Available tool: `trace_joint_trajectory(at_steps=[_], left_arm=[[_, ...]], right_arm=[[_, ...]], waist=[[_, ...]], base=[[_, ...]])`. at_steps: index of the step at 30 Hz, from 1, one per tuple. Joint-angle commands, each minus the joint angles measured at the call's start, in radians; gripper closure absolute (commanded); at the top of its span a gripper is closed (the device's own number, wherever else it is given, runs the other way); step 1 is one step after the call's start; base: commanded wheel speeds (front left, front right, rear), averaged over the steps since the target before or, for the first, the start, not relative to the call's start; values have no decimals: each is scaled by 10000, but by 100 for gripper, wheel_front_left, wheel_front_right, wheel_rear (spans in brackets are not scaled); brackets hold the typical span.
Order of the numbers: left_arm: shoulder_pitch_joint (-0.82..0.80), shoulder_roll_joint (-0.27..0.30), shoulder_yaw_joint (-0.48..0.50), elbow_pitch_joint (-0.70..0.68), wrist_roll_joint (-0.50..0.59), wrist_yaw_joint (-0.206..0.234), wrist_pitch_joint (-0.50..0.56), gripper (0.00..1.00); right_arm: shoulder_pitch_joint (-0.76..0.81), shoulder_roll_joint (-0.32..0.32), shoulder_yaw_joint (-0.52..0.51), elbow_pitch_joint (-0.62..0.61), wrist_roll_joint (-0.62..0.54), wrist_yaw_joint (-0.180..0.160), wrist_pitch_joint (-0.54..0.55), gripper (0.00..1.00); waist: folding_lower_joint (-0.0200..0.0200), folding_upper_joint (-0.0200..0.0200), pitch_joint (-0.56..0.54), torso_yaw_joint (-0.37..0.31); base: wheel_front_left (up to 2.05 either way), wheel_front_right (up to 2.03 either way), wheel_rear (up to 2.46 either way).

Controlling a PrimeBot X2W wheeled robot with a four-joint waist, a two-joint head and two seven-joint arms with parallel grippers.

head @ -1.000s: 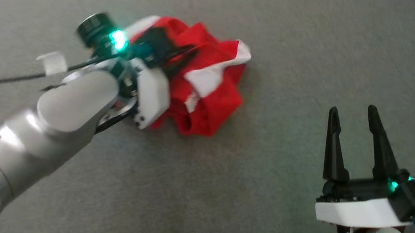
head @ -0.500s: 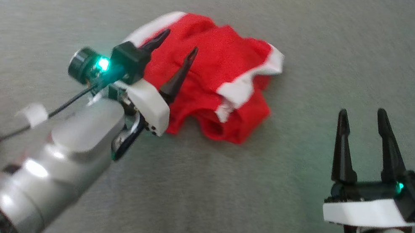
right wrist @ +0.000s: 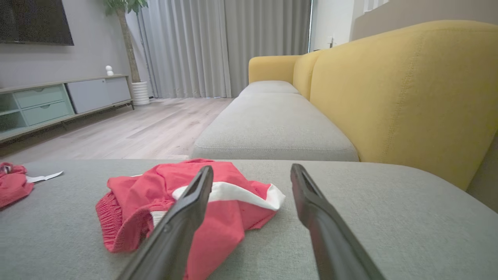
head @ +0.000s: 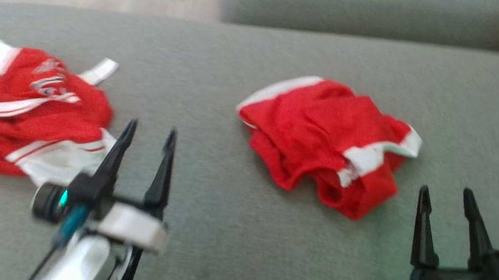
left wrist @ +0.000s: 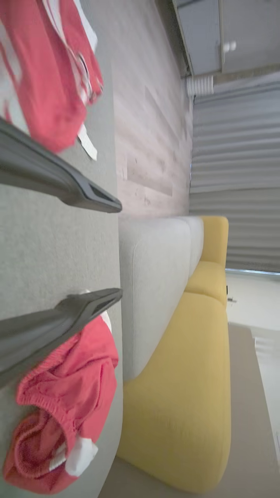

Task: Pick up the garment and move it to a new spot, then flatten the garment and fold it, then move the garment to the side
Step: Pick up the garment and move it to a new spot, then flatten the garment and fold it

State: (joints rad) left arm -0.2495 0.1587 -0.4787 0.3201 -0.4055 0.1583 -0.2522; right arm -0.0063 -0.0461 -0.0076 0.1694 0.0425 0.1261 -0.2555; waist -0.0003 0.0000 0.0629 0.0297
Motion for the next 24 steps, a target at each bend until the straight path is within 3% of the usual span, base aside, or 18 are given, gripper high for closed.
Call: trace_joint_trajectory(at_steps=[1,10,16,24], left_arm=[[-138,-24,530,-506,179,32,-94,0],[2743,-775,2295,-2517,1859,-61,-94,0],[3788,-1009,2578,-2781,2418,-147,-95,0],[3993,-1069,2706,-2883,2861,-341,-95,0]], right_arm=[[-68,-41,197,-285,-57,46,-63,0],[983,-41,-32,-399,-54,46,-63,0],[1396,-41,-210,-468,-67,46,-63,0],[1427,-41,-251,-448,-118,46,-63,0]], waist=[[3,0,-548,536],[3,0,-1112,794],[3,0,-1289,785],[3,0,-1376,800]], base=[[0,0,0],[0,0,0],[0,0,0],[0,0,0]])
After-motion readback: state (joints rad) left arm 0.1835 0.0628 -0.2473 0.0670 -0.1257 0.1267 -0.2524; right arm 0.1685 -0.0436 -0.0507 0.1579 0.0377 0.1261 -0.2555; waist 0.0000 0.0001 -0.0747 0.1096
